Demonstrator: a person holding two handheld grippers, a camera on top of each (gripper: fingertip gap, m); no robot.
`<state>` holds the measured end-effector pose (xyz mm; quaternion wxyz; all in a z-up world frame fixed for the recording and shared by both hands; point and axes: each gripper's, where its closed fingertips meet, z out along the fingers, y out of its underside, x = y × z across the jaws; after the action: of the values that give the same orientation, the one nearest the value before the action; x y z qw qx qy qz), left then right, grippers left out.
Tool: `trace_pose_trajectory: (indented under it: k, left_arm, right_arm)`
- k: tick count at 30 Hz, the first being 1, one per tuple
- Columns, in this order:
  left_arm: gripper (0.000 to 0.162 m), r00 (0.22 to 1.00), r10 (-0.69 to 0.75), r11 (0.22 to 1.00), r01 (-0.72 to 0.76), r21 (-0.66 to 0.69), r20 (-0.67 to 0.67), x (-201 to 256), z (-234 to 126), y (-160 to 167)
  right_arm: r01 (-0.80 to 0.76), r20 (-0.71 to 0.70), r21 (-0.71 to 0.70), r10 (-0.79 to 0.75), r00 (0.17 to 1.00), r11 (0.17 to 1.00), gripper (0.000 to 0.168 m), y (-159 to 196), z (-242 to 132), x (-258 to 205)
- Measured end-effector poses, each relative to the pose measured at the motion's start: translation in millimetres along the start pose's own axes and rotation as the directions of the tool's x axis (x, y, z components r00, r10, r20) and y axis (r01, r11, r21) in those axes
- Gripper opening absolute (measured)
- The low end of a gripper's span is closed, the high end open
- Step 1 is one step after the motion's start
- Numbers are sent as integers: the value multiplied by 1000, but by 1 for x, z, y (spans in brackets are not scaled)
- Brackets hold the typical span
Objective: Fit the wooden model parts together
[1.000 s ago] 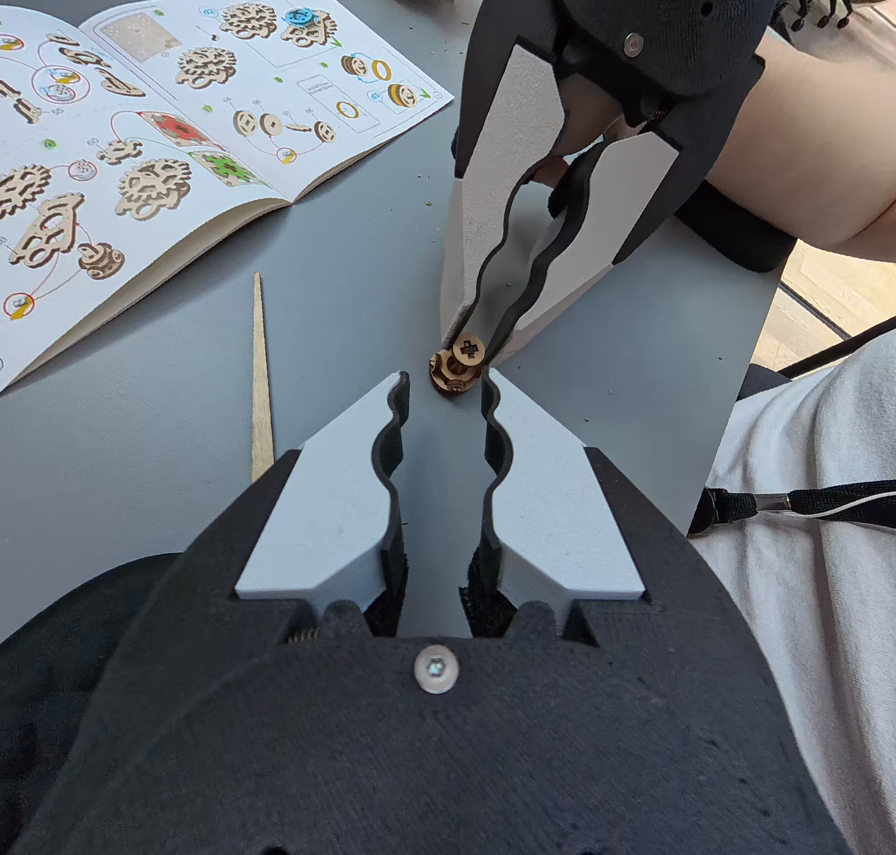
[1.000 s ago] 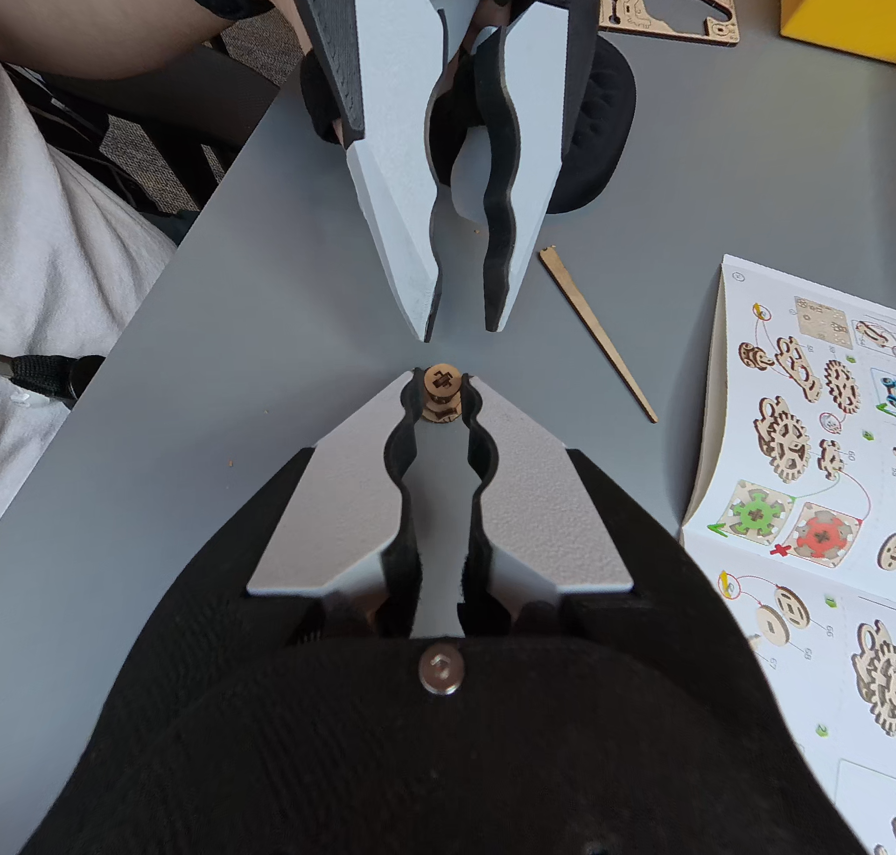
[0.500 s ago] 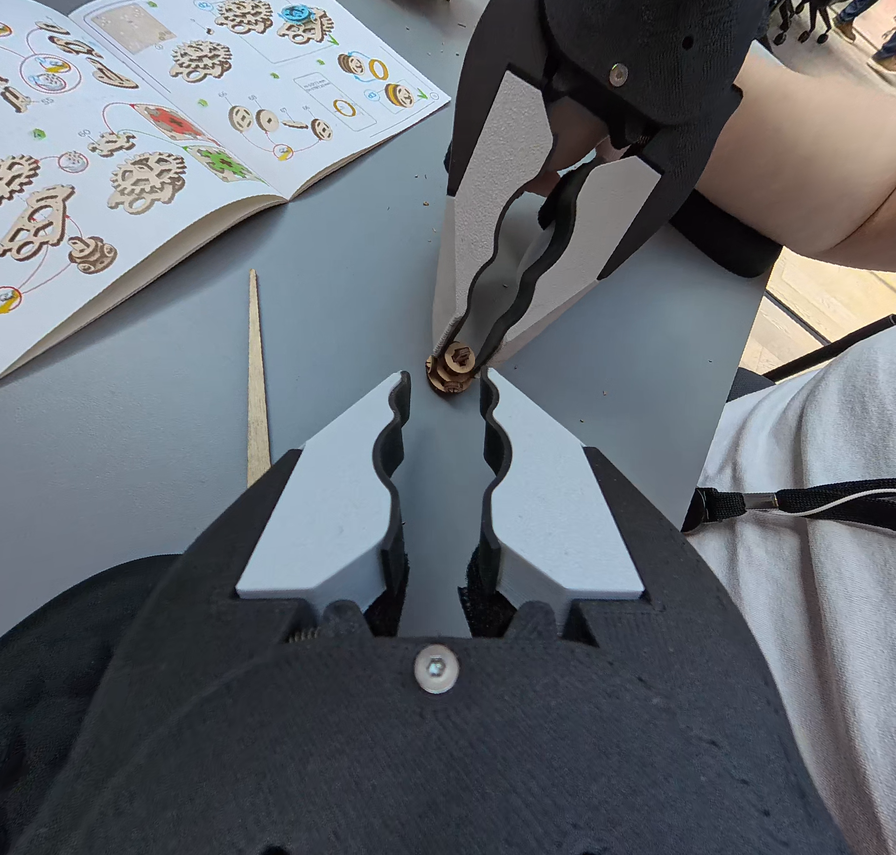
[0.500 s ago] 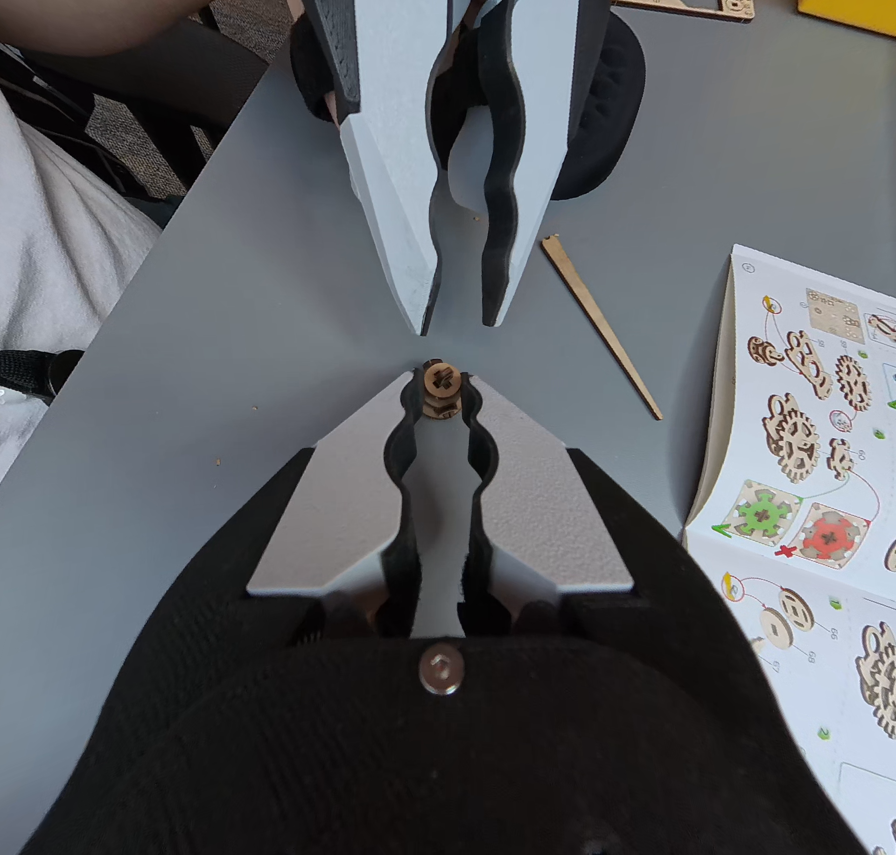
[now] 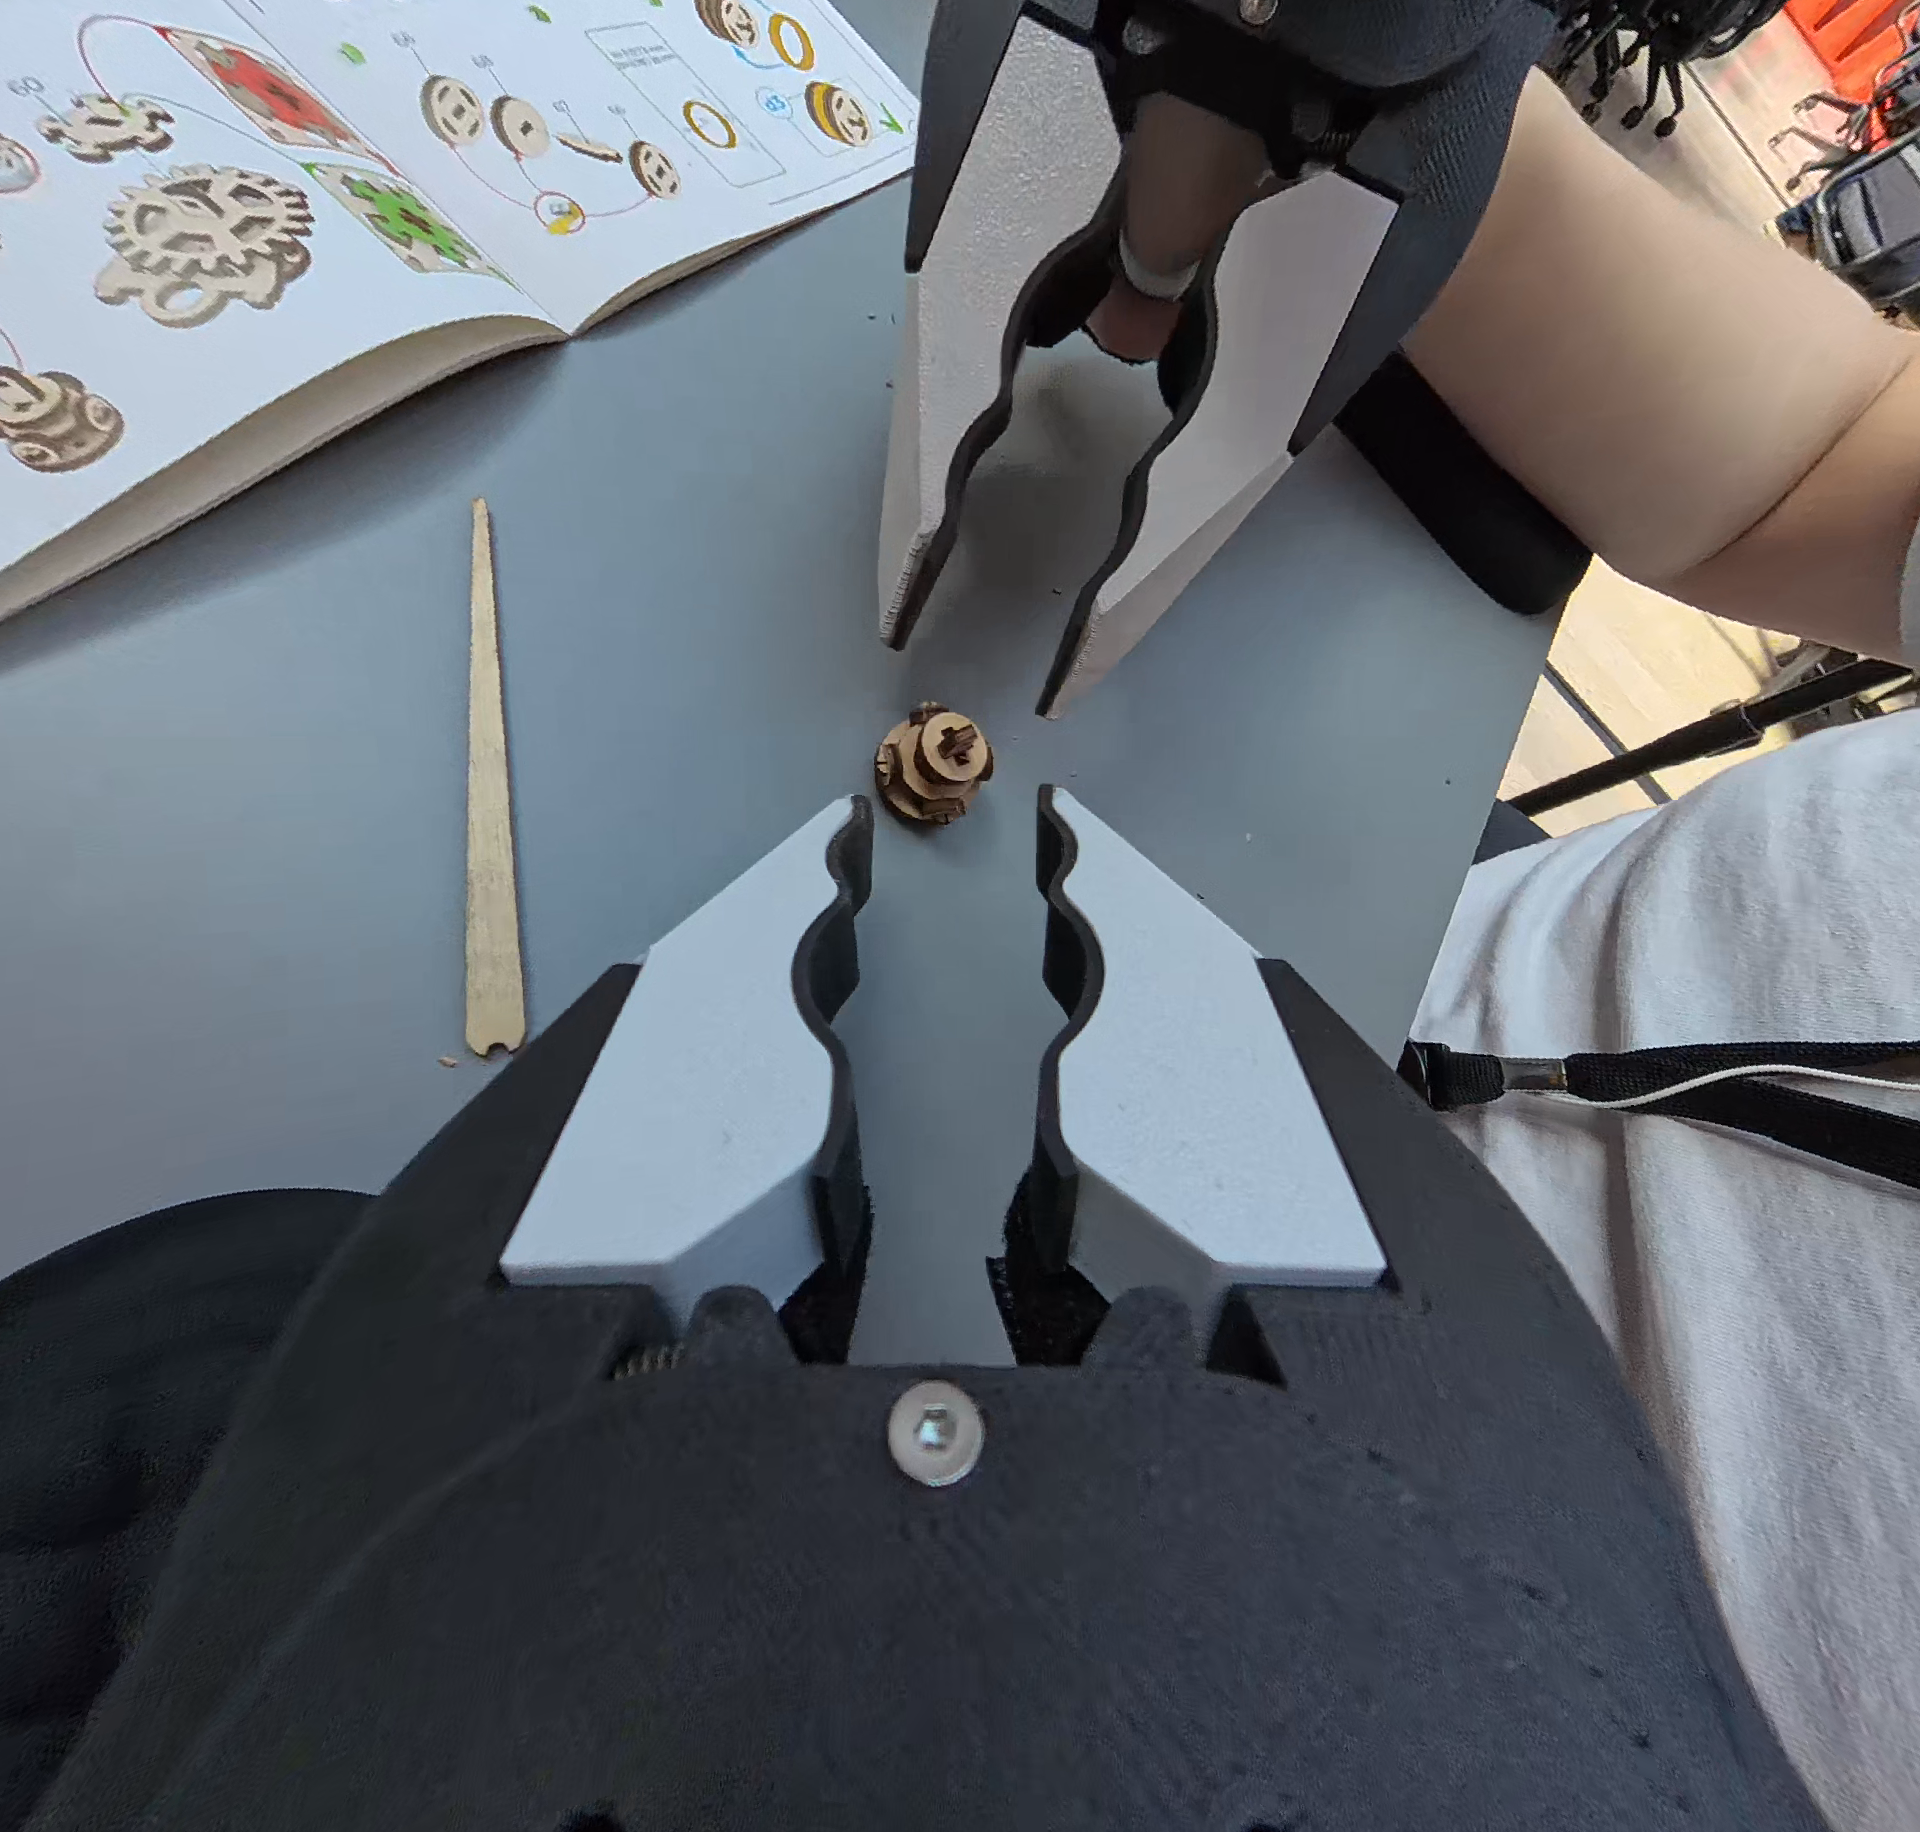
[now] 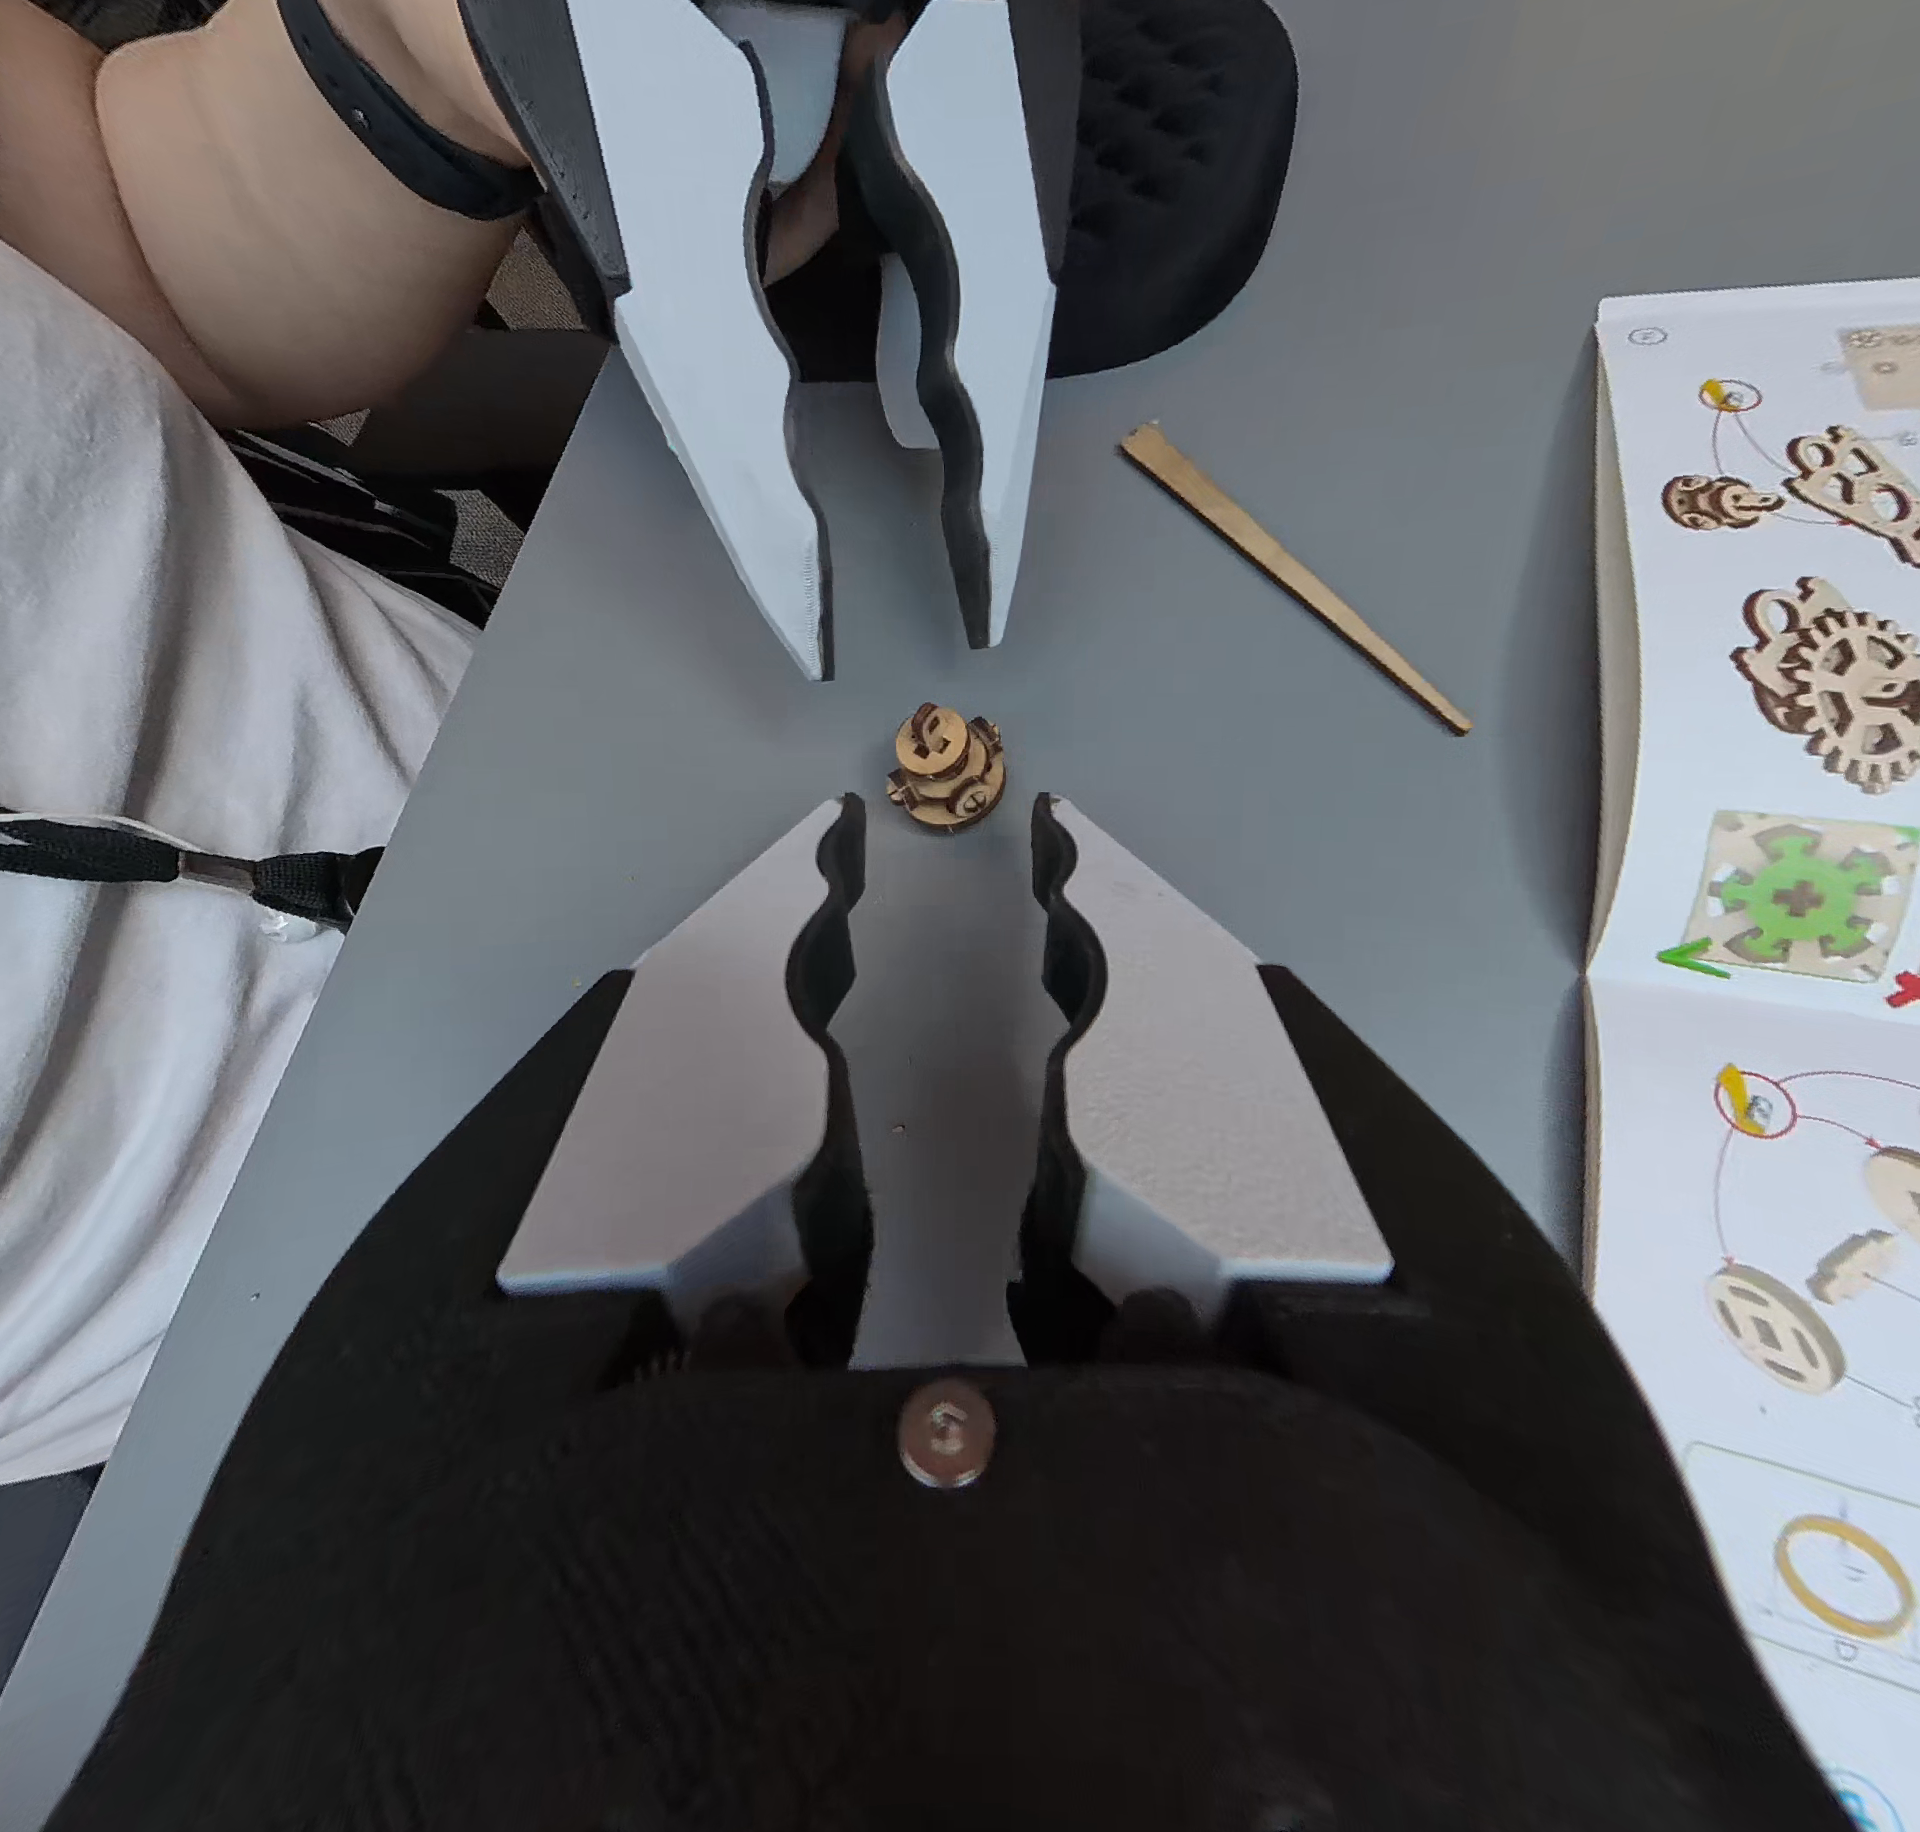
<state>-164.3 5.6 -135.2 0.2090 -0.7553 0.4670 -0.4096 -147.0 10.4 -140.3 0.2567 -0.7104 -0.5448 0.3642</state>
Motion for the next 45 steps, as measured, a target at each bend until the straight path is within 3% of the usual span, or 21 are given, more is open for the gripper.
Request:
trace_pose_trajectory:
  k: [7, 14, 18, 22, 27, 31, 35, 45]
  left_arm:
    - [33, 993, 95, 994, -90, -68, 72, -5, 9, 4]
    - [31, 985, 130, 986, -117, -118, 114, -10, 15, 10]
    - [29, 987, 118, 988, -105, -112, 111, -10, 14, 10]
    - [29, 987, 115, 989, -103, -107, 112, -10, 14, 10]
    - [29, 999, 13, 1000, -14, 21, 35, -1, 0, -4]
    - [34, 986, -97, 971, 124, 206, -137, 20, -22, -26]
    - [42, 967, -159, 928, 216, 303, -200, 27, -31, -34]
    - [39, 962, -166, 934, 224, 278, -216, 37, -19, -31]
  right_arm:
    - [6, 11, -5, -6, 1000, 1000, 35, 1, 9, -3]
    - [116, -62, -46, -118, 991, 992, 36, 6, 21, -2]
    - [156, -105, -56, -161, 981, 986, 23, 5, 21, 2]
    - [204, -132, -60, -210, 969, 977, 22, 5, 21, 2]
    - [322, -214, -59, -327, 920, 945, 22, -6, 15, 0]
    - [453, -346, -84, -452, 822, 888, 22, -22, -2, -5]
    - [550, -434, -113, -539, 722, 827, 22, -34, -12, -15]
    - [604, -478, -109, -575, 664, 789, 22, -46, -17, -28]
